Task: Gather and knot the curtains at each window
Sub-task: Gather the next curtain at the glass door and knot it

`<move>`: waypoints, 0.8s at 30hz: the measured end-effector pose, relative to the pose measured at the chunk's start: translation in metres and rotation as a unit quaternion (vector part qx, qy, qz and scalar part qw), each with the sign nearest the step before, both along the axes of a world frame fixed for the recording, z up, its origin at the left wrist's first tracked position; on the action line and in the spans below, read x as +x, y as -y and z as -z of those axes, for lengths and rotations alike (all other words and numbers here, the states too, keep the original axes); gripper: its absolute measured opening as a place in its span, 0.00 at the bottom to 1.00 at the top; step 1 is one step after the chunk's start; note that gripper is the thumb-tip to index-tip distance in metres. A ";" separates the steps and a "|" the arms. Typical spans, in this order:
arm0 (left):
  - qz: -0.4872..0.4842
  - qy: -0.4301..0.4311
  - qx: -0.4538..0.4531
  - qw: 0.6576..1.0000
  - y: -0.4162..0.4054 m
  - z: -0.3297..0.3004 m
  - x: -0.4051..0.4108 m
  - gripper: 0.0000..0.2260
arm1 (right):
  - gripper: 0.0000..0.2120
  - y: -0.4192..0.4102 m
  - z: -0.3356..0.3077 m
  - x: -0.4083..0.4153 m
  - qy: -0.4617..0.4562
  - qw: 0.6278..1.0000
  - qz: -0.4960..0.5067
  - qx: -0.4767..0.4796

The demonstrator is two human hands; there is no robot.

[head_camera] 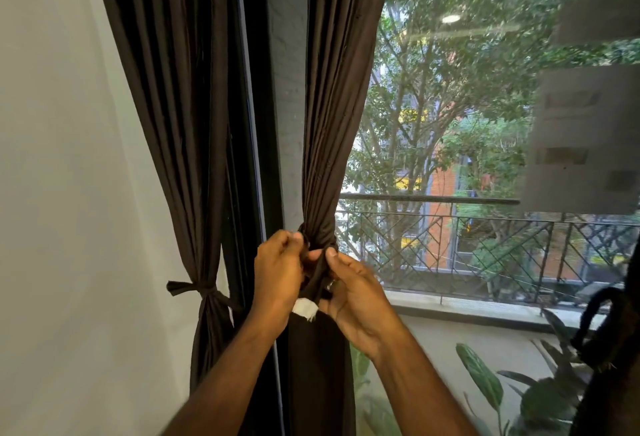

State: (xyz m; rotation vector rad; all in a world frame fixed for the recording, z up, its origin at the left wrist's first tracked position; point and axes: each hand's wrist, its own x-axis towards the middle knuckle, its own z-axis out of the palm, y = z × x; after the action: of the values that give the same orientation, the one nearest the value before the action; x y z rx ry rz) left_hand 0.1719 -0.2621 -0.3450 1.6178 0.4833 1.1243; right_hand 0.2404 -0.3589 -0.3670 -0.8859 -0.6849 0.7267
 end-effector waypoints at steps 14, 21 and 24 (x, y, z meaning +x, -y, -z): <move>0.102 -0.045 -0.070 0.991 -0.005 0.007 -0.021 0.10 | 0.12 -0.015 0.005 0.010 0.041 0.997 0.067 -0.003; 0.118 -0.154 0.037 0.980 0.001 0.027 -0.020 0.02 | 0.09 -0.021 0.014 0.019 0.105 0.986 0.132 0.000; 0.084 -0.176 0.090 0.977 -0.013 0.016 -0.019 0.14 | 0.10 -0.019 0.018 0.023 0.134 0.983 0.125 0.023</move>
State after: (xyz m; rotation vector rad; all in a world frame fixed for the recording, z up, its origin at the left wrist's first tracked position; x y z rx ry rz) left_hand 0.1533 -0.2490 -0.3608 1.9916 0.4722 0.7732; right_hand 0.2639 -0.3404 -0.3845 -1.0171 -0.8077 0.3683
